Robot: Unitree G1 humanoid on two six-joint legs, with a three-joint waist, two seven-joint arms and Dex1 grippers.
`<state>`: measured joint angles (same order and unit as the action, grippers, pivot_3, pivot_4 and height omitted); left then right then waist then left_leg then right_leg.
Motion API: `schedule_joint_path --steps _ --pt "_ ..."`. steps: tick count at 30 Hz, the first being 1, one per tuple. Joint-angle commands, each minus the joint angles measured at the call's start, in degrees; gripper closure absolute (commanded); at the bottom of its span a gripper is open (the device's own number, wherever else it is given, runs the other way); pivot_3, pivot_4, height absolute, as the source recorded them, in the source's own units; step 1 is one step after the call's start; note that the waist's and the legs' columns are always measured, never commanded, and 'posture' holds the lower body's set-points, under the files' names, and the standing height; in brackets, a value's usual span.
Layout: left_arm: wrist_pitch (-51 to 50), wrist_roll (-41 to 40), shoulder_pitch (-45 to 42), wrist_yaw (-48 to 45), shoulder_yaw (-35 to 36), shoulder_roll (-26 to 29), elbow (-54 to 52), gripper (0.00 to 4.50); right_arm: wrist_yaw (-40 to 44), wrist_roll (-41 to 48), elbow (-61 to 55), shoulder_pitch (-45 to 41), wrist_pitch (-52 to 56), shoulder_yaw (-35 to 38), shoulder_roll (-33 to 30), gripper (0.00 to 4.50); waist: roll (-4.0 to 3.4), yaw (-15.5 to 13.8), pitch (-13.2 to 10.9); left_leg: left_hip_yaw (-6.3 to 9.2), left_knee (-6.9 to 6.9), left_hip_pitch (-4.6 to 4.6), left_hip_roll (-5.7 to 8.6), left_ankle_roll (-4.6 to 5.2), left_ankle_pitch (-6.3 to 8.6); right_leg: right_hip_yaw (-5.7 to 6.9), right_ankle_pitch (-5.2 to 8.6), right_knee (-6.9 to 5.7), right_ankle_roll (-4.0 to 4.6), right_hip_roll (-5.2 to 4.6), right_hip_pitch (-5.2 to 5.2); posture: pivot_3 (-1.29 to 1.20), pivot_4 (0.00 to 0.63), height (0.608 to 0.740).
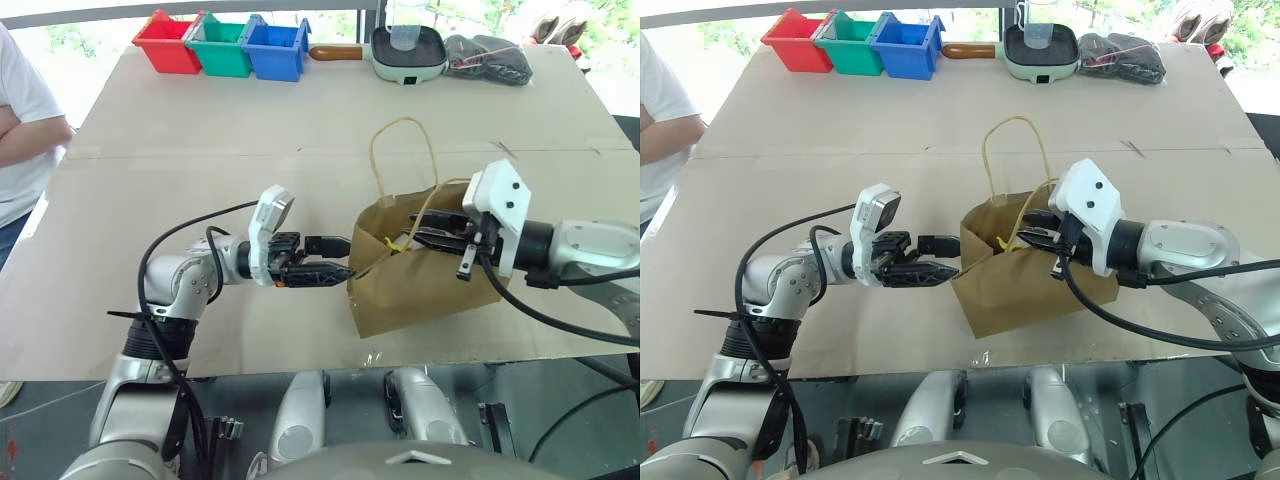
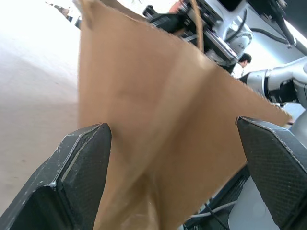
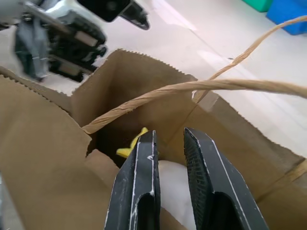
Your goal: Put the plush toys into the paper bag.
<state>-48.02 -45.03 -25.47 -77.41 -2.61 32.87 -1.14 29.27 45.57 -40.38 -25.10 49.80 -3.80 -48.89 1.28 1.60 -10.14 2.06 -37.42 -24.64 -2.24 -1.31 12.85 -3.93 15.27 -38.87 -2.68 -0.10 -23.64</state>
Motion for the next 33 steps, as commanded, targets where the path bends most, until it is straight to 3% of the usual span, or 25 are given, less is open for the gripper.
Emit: schedule_joint_path --steps 1,8,14,17,19,24,25,27,29,30,32,33 --pt "3.17 0.82 1.41 -1.68 -0.05 1.72 -4.29 0.00 -0.32 -2.40 0.09 -1.36 -1.15 0.57 1.30 4.37 0.00 0.01 0.00 0.00 0.00 0.00 0.00 0.00 0.00 0.00 0.00 0.00 0.00 0.00 0.00 0.00 0.150 0.740" --pt "3.82 -0.43 3.95 -2.99 0.69 4.16 -8.51 0.00 0.37 -5.30 0.64 -1.40 -1.06 0.46 3.55 4.37 -0.01 -0.02 0.00 0.00 0.00 0.00 0.00 0.00 0.00 0.00 0.00 0.00 0.00 0.00 0.00 0.00 0.150 0.740" --pt "6.02 2.20 4.61 2.50 -0.96 1.42 -10.79 0.00 0.75 -6.68 0.92 -1.64 -0.84 0.24 5.51 4.37 0.00 -0.09 0.01 -0.01 -0.01 0.00 0.00 0.00 0.00 0.00 0.00 0.00 0.00 -0.01 0.01 0.00 0.150 0.740" --pt "8.25 4.04 4.89 5.60 -0.69 -0.19 -10.10 0.00 2.26 0.87 -0.02 -1.52 1.79 5.23 6.01 4.37 -0.01 -0.08 0.00 -0.01 -0.01 0.00 0.00 0.00 0.00 -0.01 0.00 0.00 0.00 0.00 0.01 0.00 0.150 0.740" --pt "11.48 7.64 4.69 9.99 -1.32 -2.23 -9.54 0.00 2.81 5.95 -0.58 -0.96 3.10 10.10 5.20 3.35 -0.01 -0.34 0.00 0.00 -0.01 -0.01 0.00 0.00 0.00 0.00 0.00 0.00 0.00 -0.01 0.01 0.00 0.150 0.740" --pt "15.27 11.07 5.06 12.80 -3.04 -4.64 -9.33 0.00 1.32 9.07 -1.93 0.19 4.18 11.99 4.50 1.31 0.01 -0.74 0.02 -0.01 -0.02 0.01 0.01 0.00 0.00 -0.01 -0.01 0.01 0.00 -0.01 0.04 0.00 0.150 0.740" --pt "15.05 10.95 5.05 13.68 -3.00 -5.33 -9.50 0.00 0.96 9.68 -2.53 0.70 4.37 12.06 4.45 1.31 0.01 -0.71 0.02 -0.02 -0.02 0.01 0.01 0.00 0.00 -0.01 -0.01 0.00 0.00 -0.01 0.04 0.00 0.150 0.740" --pt "14.84 10.34 5.24 15.39 -2.41 -6.84 -9.77 0.89 0.13 10.65 -3.73 1.61 4.23 12.17 4.65 1.40 0.00 -0.74 0.02 -0.03 -0.02 0.02 0.01 0.00 0.00 -0.03 -0.01 0.00 0.00 -0.01 0.04 0.00 0.150 0.740" --pt "15.53 10.46 5.44 15.76 -2.13 -7.44 -9.59 1.52 -0.67 11.62 -4.16 2.17 4.06 12.69 4.94 1.95 0.00 -0.68 0.02 -0.03 -0.02 0.02 0.01 0.00 0.00 -0.03 -0.01 0.00 0.00 -0.01 0.04 0.00 0.150 0.740" --pt "16.14 10.63 5.36 15.95 -1.92 -7.78 -9.27 2.13 -0.94 11.28 -4.27 2.25 3.54 12.86 4.96 2.49 0.00 -0.68 0.02 -0.03 -0.02 0.02 0.01 0.00 0.00 -0.03 -0.01 -0.01 0.00 -0.01 0.04 0.00 0.150 0.740" --pt "18.12 11.55 4.84 16.54 -1.58 -8.49 -8.37 2.77 -1.97 12.05 -3.78 2.46 2.96 13.79 5.59 2.49 0.00 -0.70 0.02 -0.02 -0.02 0.02 0.01 0.00 0.00 -0.03 -0.01 -0.02 0.00 0.00 0.04 0.00 0.150 0.740" --pt "19.49 12.17 4.30 16.87 -1.37 -8.86 -7.60 3.30 -1.81 12.73 -3.70 2.56 2.66 14.33 5.55 2.19 0.00 -0.73 0.02 -0.03 -0.02 0.03 0.01 0.00 0.00 -0.03 -0.01 -0.02 0.00 0.00 0.04 0.00 0.150 0.740"
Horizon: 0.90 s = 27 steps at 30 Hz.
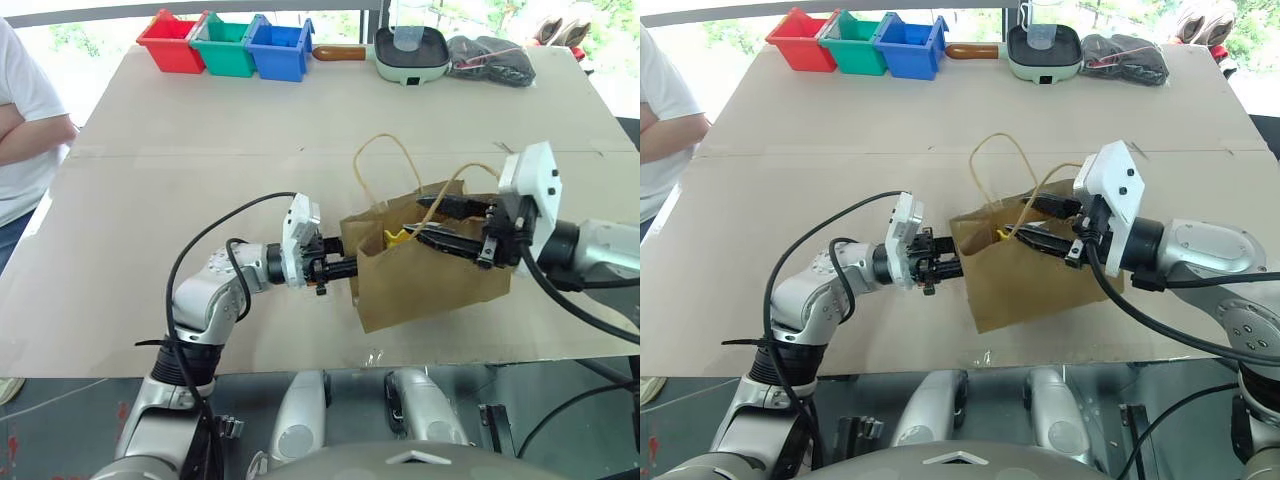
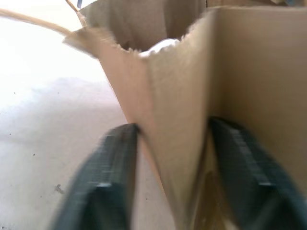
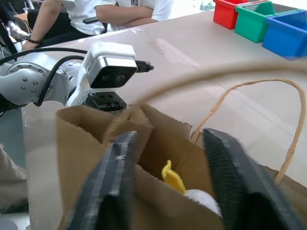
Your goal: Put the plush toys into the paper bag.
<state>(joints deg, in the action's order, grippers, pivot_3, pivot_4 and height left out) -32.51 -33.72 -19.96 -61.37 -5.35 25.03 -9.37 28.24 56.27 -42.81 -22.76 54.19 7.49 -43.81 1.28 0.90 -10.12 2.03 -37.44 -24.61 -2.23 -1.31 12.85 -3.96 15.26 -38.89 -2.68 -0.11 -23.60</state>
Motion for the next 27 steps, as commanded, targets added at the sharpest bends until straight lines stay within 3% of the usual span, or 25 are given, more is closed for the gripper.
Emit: schedule_joint_path --steps 1,2,5,17,21,27 --pt "6.65 2.28 -2.10 1.04 1.54 -1.27 1.96 3.74 -0.93 2.87 -1.16 0.19 -1.97 3.77 0.55 1.89 0.00 -0.06 0.00 0.00 0.00 0.00 0.00 0.00 0.00 0.00 0.00 0.00 0.00 0.00 0.00 0.00 0.150 0.740" --pt "9.84 3.96 -3.13 1.14 1.75 -1.40 3.56 4.36 -1.14 3.41 -1.06 0.00 -2.19 4.32 0.47 1.30 0.00 -0.09 0.00 0.00 0.00 0.00 0.00 0.00 0.00 0.00 0.00 0.00 0.00 0.00 0.00 0.00 0.150 0.740" --pt "18.66 7.49 -6.62 -0.37 2.70 -0.87 9.08 4.50 -1.86 4.01 -0.39 -0.94 -2.26 5.25 -0.26 0.04 0.01 -0.13 0.01 0.00 -0.01 0.00 0.01 0.00 0.00 0.01 0.00 0.01 0.00 0.00 0.02 0.00 0.150 0.740" --pt "28.03 10.13 -14.17 -2.18 7.26 1.94 26.26 4.50 -8.44 2.23 3.40 -2.62 0.77 1.57 0.19 0.04 0.01 0.00 0.01 0.00 0.00 -0.01 0.01 0.00 0.00 0.01 0.00 0.01 0.00 0.02 0.01 0.00 0.150 0.740" --pt "29.56 11.31 -13.55 -0.36 7.87 1.95 26.85 4.50 -19.17 12.30 7.56 -4.19 2.33 5.41 6.92 0.04 0.08 0.10 0.06 0.01 -0.01 0.00 0.00 0.00 0.00 0.01 -0.01 -0.02 0.00 0.02 0.01 0.00 0.150 0.740" --pt "29.33 11.55 -12.65 1.38 8.03 1.57 25.27 4.50 -19.88 14.91 4.15 -2.15 1.09 4.60 7.03 0.04 0.07 0.05 0.05 0.03 -0.01 -0.02 0.00 0.01 0.00 0.02 -0.01 -0.02 0.01 0.01 0.01 0.00 0.150 0.740"
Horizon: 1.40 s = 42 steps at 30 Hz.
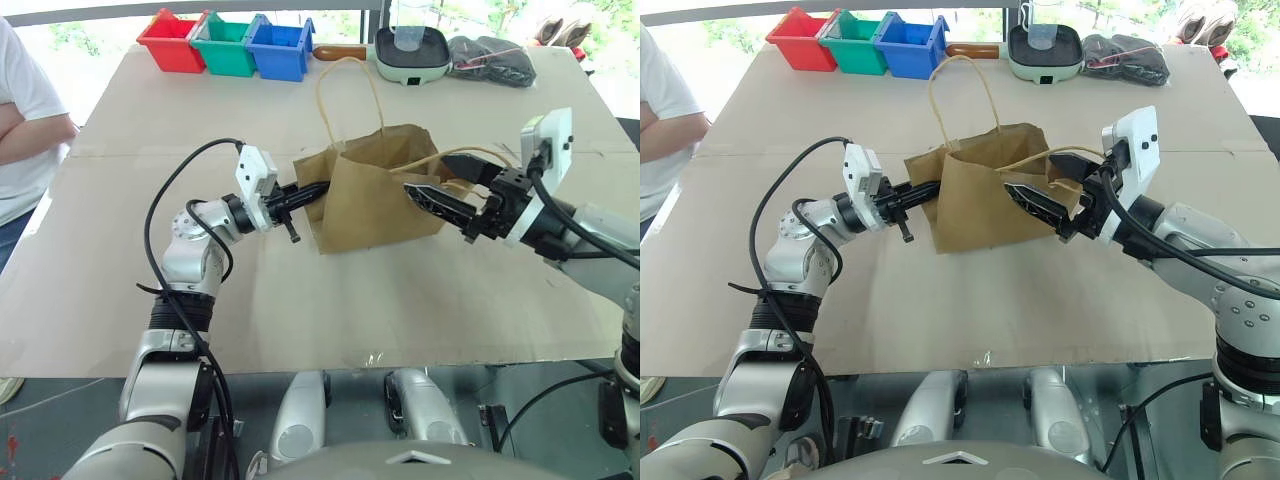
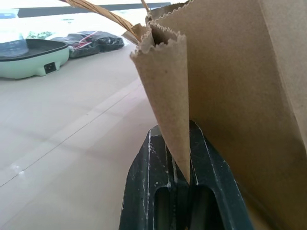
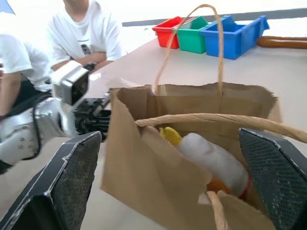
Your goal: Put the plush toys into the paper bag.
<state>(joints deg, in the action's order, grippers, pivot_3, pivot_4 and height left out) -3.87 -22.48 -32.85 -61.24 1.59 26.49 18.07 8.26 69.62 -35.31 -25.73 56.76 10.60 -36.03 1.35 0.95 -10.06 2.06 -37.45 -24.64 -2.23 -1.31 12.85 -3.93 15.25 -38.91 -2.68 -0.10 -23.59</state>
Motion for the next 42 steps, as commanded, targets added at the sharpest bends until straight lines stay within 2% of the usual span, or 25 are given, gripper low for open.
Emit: schedule_joint_path --steps 1,2,4,6,8,10,13,16,17,18,19,20,24,26,27,29,30,31,32,33,36,38,42 --pt "0.61 0.45 0.26 1.68 1.09 0.10 -2.19 4.50 0.06 2.51 -3.73 1.10 -2.24 1.83 -0.29 0.04 0.00 0.00 0.00 0.00 0.00 0.00 0.00 0.00 0.00 0.00 0.00 0.00 0.00 0.00 0.00 0.00 0.150 0.740" --pt "0.47 0.56 0.31 2.16 0.99 -0.03 -2.48 4.50 0.41 3.23 -3.93 0.91 -3.12 1.83 0.31 0.42 0.00 0.00 0.00 0.00 0.00 0.00 0.00 0.00 0.00 0.00 0.00 0.00 0.00 0.00 0.00 0.00 0.150 0.740" --pt "0.08 0.38 0.46 2.65 0.81 -0.31 -3.25 4.50 0.07 2.69 -3.75 -0.04 -4.39 0.86 1.34 0.83 0.00 0.10 0.00 0.00 0.00 0.01 0.00 0.00 0.00 0.00 0.00 -0.01 0.00 0.00 0.00 0.00 0.150 0.740" --pt "-0.29 0.28 0.60 3.05 0.70 -0.55 -3.87 4.50 0.60 0.90 -3.55 -1.08 -4.92 -1.17 1.90 1.69 -0.01 0.15 0.00 -0.01 0.00 0.02 0.00 0.00 0.00 -0.01 0.00 -0.02 0.00 0.00 0.00 0.00 0.150 0.740" --pt "-0.72 0.32 0.69 3.36 0.50 -0.86 -4.42 4.50 3.14 -3.08 -3.70 -2.56 -5.94 -4.52 1.88 2.81 -0.01 0.11 0.00 0.01 0.00 0.03 0.00 0.00 0.00 0.00 0.00 -0.03 0.00 0.01 0.00 0.00 0.150 0.740" --pt "-1.32 0.16 0.63 3.63 0.41 -1.16 -4.92 4.50 6.07 -8.15 -3.61 -4.00 -8.06 -7.57 1.75 3.45 -0.01 0.13 0.01 -0.01 0.00 0.03 0.00 0.00 0.00 0.00 0.00 -0.02 0.00 0.01 0.00 0.00 0.150 0.740" --pt "-1.91 0.08 0.67 3.90 0.45 -1.27 -5.31 4.50 9.80 -12.14 -3.18 -4.90 -10.40 -9.48 1.68 3.45 -0.01 0.03 0.01 0.01 0.00 0.02 0.00 0.00 0.00 0.01 0.00 -0.02 0.00 0.01 0.00 0.00 0.150 0.740" --pt "-2.70 0.14 0.73 4.68 0.71 -1.32 -5.64 4.50 12.53 -11.25 -2.87 -5.09 -11.44 -8.49 2.22 3.45 -0.01 -0.09 0.01 0.00 -0.01 0.00 0.01 0.00 0.00 0.01 0.00 0.00 0.00 0.00 0.00 0.00 0.150 0.740" --pt "-2.94 0.08 0.81 4.97 0.85 -1.32 -5.79 4.50 12.97 -10.86 -3.18 -4.86 -11.42 -8.02 1.99 2.96 -0.01 -0.08 0.01 0.00 -0.01 0.01 0.01 0.00 0.00 0.01 0.00 0.00 0.00 0.00 0.00 0.00 0.150 0.740" --pt "-3.10 0.03 0.90 5.13 0.94 -1.27 -5.92 4.50 13.29 -10.39 -3.64 -4.42 -11.23 -7.56 1.60 2.80 -0.01 -0.06 0.01 0.00 -0.01 0.01 0.01 0.00 0.00 0.01 0.00 -0.01 0.00 0.00 0.00 0.00 0.150 0.740" --pt "-3.07 0.09 0.99 5.23 1.02 -1.17 -5.98 4.50 13.38 -9.85 -4.16 -3.75 -10.85 -7.13 1.15 2.45 -0.01 -0.05 0.01 0.01 -0.01 0.01 0.01 0.00 0.00 0.01 0.00 -0.02 0.00 0.00 0.00 0.00 0.150 0.740" --pt "-2.90 0.16 1.04 5.32 1.13 -1.03 -5.91 4.50 13.12 -8.87 -4.57 -2.33 -9.55 -6.61 0.18 1.93 -0.01 -0.05 0.01 0.01 -0.01 0.02 0.01 0.00 0.00 0.01 0.00 -0.02 0.00 0.00 0.00 0.00 0.150 0.740" --pt "-2.61 -1.07 1.37 4.58 2.17 -0.52 -6.29 4.50 13.42 -10.48 -6.17 4.25 -8.03 -7.12 -3.09 1.93 0.02 -0.20 0.02 0.03 -0.01 -0.02 0.00 0.00 0.00 0.05 0.00 0.02 0.00 -0.02 0.01 0.00 0.150 0.740" --pt "-5.58 -4.66 2.35 1.84 2.86 -0.09 -8.33 4.50 12.68 -15.02 -5.26 5.42 -8.42 -9.65 -3.42 1.93 0.01 0.23 0.02 -0.02 -0.01 0.02 0.01 0.00 0.00 0.00 0.00 -0.02 0.00 -0.02 0.00 0.00 0.150 0.740" --pt "-7.24 -6.41 2.76 0.59 3.21 0.12 -9.21 4.50 12.62 -16.91 -4.99 5.64 -8.71 -10.67 -3.41 2.48 0.01 0.31 0.02 -0.02 -0.01 0.06 0.00 0.00 0.00 -0.01 0.00 -0.05 0.00 0.00 0.00 0.00 0.150 0.740" --pt "-9.90 -8.88 4.02 -1.44 4.03 1.61 -11.33 3.82 12.98 -20.82 -3.07 5.74 -10.17 -14.05 -1.69 3.25 0.01 0.41 0.03 0.00 -0.01 0.08 -0.01 0.00 0.00 -0.01 0.00 -0.08 0.00 0.03 0.00 0.00 0.150 0.740" --pt "-13.43 -11.23 4.81 -2.29 4.64 2.88 -13.08 3.64 13.31 -22.78 -1.61 5.44 -11.09 -16.04 -0.33 3.58 0.06 0.80 0.05 0.01 -0.01 0.08 -0.02 0.00 0.00 -0.01 0.00 -0.09 0.00 0.05 0.00 0.00 0.150 0.740" --pt "-15.68 -12.51 5.41 -2.74 5.11 4.12 -14.41 3.21 13.78 -24.25 -0.35 4.93 -11.82 -17.56 0.96 4.10 0.05 1.19 0.05 0.01 0.00 0.09 -0.05 0.00 0.00 0.00 0.00 -0.08 0.00 0.07 0.00 0.00 0.150 0.740" --pt "-17.27 -13.37 5.75 -2.97 5.46 5.00 -15.22 2.56 14.16 -25.32 0.44 4.49 -12.27 -18.49 1.92 4.50 0.05 1.25 0.05 0.02 0.01 0.08 -0.05 0.00 0.00 0.00 0.00 -0.09 0.00 0.07 0.00 0.00 0.150 0.740" --pt "-19.48 -14.29 6.02 -2.90 5.80 6.12 -15.86 2.22 14.68 -26.33 1.38 3.65 -12.76 -19.25 2.91 4.50 0.04 1.31 0.04 0.03 0.01 0.08 -0.05 0.00 0.00 0.01 0.00 -0.08 0.00 0.07 0.00 0.00 0.150 0.740" --pt "-23.35 -15.50 6.93 -4.36 5.83 9.13 -17.35 0.73 16.42 -29.27 4.38 1.46 -14.17 -21.04 5.50 4.50 0.04 1.30 0.04 0.04 0.00 0.06 -0.04 0.00 0.00 0.03 0.01 -0.07 0.00 0.05 0.00 0.00 0.150 0.740" --pt "-24.50 -16.23 7.50 -5.17 5.92 10.02 -18.22 0.04 17.66 -31.15 5.91 0.41 -14.91 -22.25 6.51 4.50 0.04 1.09 0.04 0.04 0.00 0.06 -0.02 0.00 0.00 0.03 0.01 -0.05 0.00 0.03 0.00 0.00 0.150 0.740" --pt "-24.63 -15.51 9.88 -5.81 5.61 12.01 -21.86 0.04 20.05 -34.86 11.25 -3.39 -17.64 -25.12 11.23 4.50 0.05 1.21 0.04 0.03 0.01 0.06 -0.02 -0.01 0.00 0.04 0.01 -0.03 0.00 0.02 0.00 0.00 0.150 0.740"
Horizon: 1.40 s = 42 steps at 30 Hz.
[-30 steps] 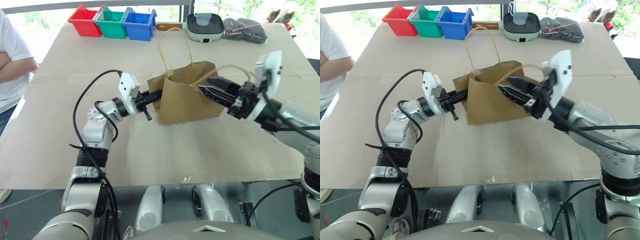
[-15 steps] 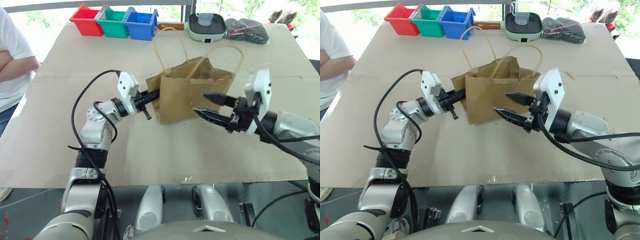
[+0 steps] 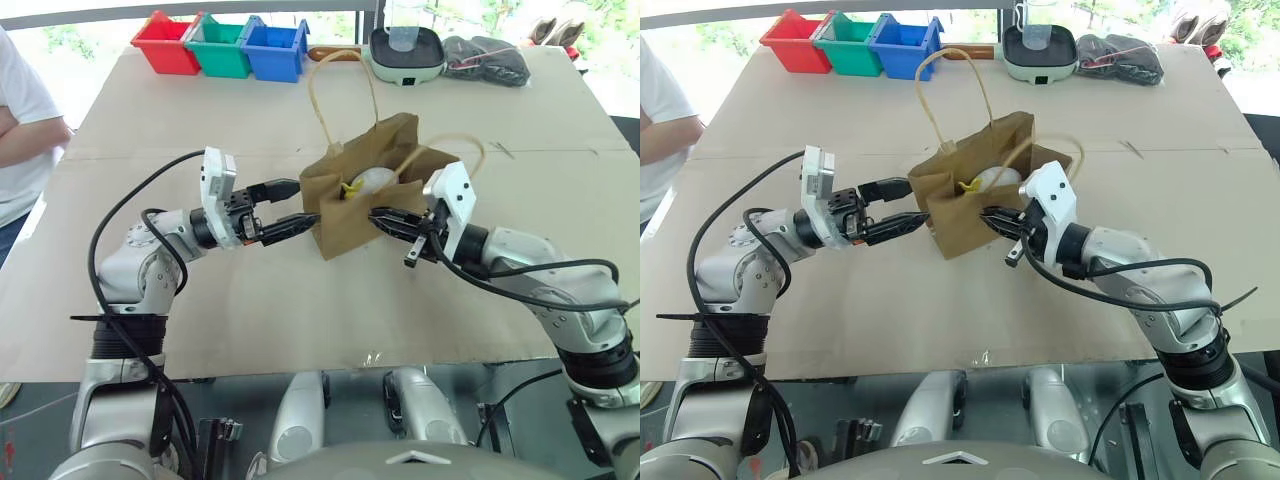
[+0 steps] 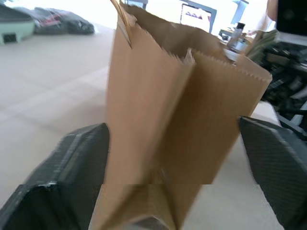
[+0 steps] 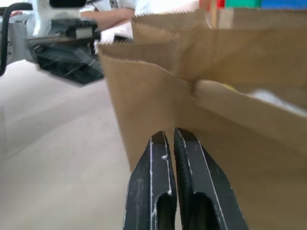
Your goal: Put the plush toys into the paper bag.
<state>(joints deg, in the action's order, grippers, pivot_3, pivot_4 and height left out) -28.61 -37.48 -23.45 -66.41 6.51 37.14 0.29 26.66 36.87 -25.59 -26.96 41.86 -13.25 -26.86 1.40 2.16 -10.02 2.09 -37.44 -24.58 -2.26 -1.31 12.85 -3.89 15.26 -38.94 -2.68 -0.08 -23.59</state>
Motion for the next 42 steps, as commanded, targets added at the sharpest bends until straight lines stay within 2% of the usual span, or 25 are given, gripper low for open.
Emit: schedule_joint_path --steps 1,8,11,13,14,15,17,20,23,24,26,31,35,37,38,40,42 --pt "0.68 0.13 0.88 -0.65 0.30 1.38 -4.63 0.04 1.98 -2.91 2.56 -2.63 -3.19 -1.60 3.05 4.50 0.00 -0.01 0.00 0.02 0.00 0.00 0.00 0.00 0.00 0.01 0.00 -0.01 0.00 0.01 0.00 0.00 0.150 0.740" --pt "5.34 7.36 0.65 7.20 -3.50 -3.47 -5.01 0.04 4.26 -8.04 7.22 -3.82 -6.05 -3.25 7.76 4.50 0.00 -0.50 0.00 0.01 -0.01 -0.01 0.01 0.00 0.00 0.02 0.00 -0.01 0.00 -0.02 0.01 0.00 0.150 0.740" --pt "9.50 13.08 0.09 13.68 -5.50 -7.42 -3.25 0.04 6.20 -7.64 3.52 -1.23 -6.51 -1.48 6.06 4.50 0.00 -0.66 0.00 0.01 -0.01 -0.02 0.01 0.00 0.00 0.01 -0.01 -0.01 0.00 -0.02 0.00 0.00 0.150 0.740" --pt "10.78 13.95 -0.18 16.29 -5.34 -9.96 -2.41 0.04 7.14 -6.65 -0.26 1.17 -6.64 0.11 4.42 4.50 0.00 -1.21 0.01 0.02 -0.01 -0.02 0.02 0.00 0.00 0.02 -0.01 -0.01 0.01 -0.03 0.00 0.00 0.150 0.740" --pt "10.64 13.15 -0.15 16.45 -5.03 -11.05 -2.60 0.56 7.78 -5.56 -2.05 2.41 -6.46 1.43 3.50 4.50 0.00 -1.28 0.00 0.02 -0.01 -0.03 0.02 0.00 0.00 0.02 -0.01 0.00 0.00 -0.03 0.00 0.00 0.150 0.740" --pt "10.44 12.34 -0.17 16.67 -4.68 -12.00 -2.77 0.87 8.02 -4.71 -3.44 3.58 -6.27 2.95 2.76 4.50 0.00 -1.30 0.01 0.01 -0.01 -0.04 0.02 0.00 0.00 0.02 -0.01 0.00 0.01 -0.04 0.00 0.00 0.150 0.740" --pt "10.09 11.25 -0.30 17.04 -4.10 -13.25 -2.59 1.73 9.52 -3.94 -7.46 7.63 -6.62 6.05 -0.56 4.01 -0.01 -1.40 0.01 0.00 -0.02 -0.03 0.02 0.00 0.00 0.00 -0.01 -0.02 0.00 -0.04 0.01 0.00 0.150 0.740" --pt "11.54 10.56 -0.78 14.60 -3.41 -13.23 -0.63 3.19 9.91 -2.57 -13.05 14.55 -6.85 12.14 -4.69 2.74 0.01 -1.41 0.02 0.03 -0.04 -0.02 0.03 0.00 0.00 0.03 -0.01 0.00 0.00 -0.04 0.03 0.00 0.150 0.740" --pt "15.00 8.84 -3.51 6.50 -1.81 -10.91 5.13 4.48 11.02 -1.55 -17.61 22.10 -7.82 18.77 -8.49 1.40 0.01 -1.35 0.02 0.01 -0.03 0.00 0.04 0.00 0.00 0.01 -0.01 -0.04 0.00 -0.03 0.03 0.00 0.150 0.740" --pt "16.85 8.90 -4.70 2.91 -1.81 -9.57 7.76 4.50 11.53 -1.12 -18.64 24.41 -8.08 20.81 -9.49 0.84 0.01 -1.31 0.02 0.01 -0.03 0.01 0.04 0.00 0.00 0.01 -0.01 -0.04 0.00 -0.01 0.03 0.00 0.150 0.740" --pt "21.69 9.77 -8.04 -6.99 -2.81 -6.13 15.30 4.50 12.70 -0.42 -20.21 28.89 -8.97 24.66 -11.11 0.04 0.01 -1.11 0.02 0.01 -0.03 0.03 0.03 0.00 0.00 0.01 0.00 -0.04 0.00 0.03 0.03 0.00 0.150 0.740" --pt "36.56 13.51 -20.64 -24.27 -5.08 -3.77 39.26 4.50 14.46 -1.69 -21.29 36.45 -12.36 30.85 -13.00 0.04 0.03 -1.38 0.04 -0.04 -0.05 0.07 0.03 0.00 0.00 0.00 0.00 0.00 0.00 0.05 0.10 0.00 0.150 0.740" --pt "41.82 15.74 -27.54 -26.09 -7.27 -5.02 52.09 4.50 14.24 -3.39 -21.22 38.98 -13.86 31.83 -13.28 0.04 0.05 -1.38 0.05 -0.02 -0.13 0.01 0.06 0.01 0.00 0.00 0.00 0.04 -0.01 0.03 0.13 0.00 0.150 0.740" --pt "41.56 15.90 -28.59 -26.09 -6.59 -5.89 54.13 3.78 14.45 -3.94 -20.74 39.45 -14.59 31.82 -13.37 0.00 0.05 -1.33 0.05 -0.01 -0.13 0.01 0.06 0.01 0.00 0.00 0.00 0.03 -0.01 0.04 0.13 0.00 0.150 0.740" --pt "40.56 15.70 -28.79 -25.79 -5.75 -6.16 54.28 3.74 14.58 -4.03 -20.43 39.53 -14.83 31.88 -13.43 0.00 0.05 -1.24 0.05 -0.01 -0.13 0.01 0.06 0.01 0.01 0.00 0.00 0.03 -0.01 0.04 0.13 0.00 0.150 0.740" --pt "37.14 15.35 -28.25 -25.33 -4.69 -5.92 52.86 2.93 15.11 -3.91 -19.72 39.86 -15.37 32.47 -13.59 0.00 0.05 -1.12 0.05 0.01 -0.13 0.01 0.05 0.01 0.00 0.00 0.00 0.01 -0.01 0.05 0.12 0.00 0.150 0.740" --pt "31.62 13.90 -25.31 -24.76 -4.09 -4.58 46.83 1.91 16.10 -3.70 -18.92 40.30 -16.04 33.45 -14.00 0.00 0.04 -1.03 0.05 0.02 -0.13 0.01 0.04 0.01 0.00 0.00 0.00 0.00 -0.01 0.05 0.12 0.00 0.150 0.740"
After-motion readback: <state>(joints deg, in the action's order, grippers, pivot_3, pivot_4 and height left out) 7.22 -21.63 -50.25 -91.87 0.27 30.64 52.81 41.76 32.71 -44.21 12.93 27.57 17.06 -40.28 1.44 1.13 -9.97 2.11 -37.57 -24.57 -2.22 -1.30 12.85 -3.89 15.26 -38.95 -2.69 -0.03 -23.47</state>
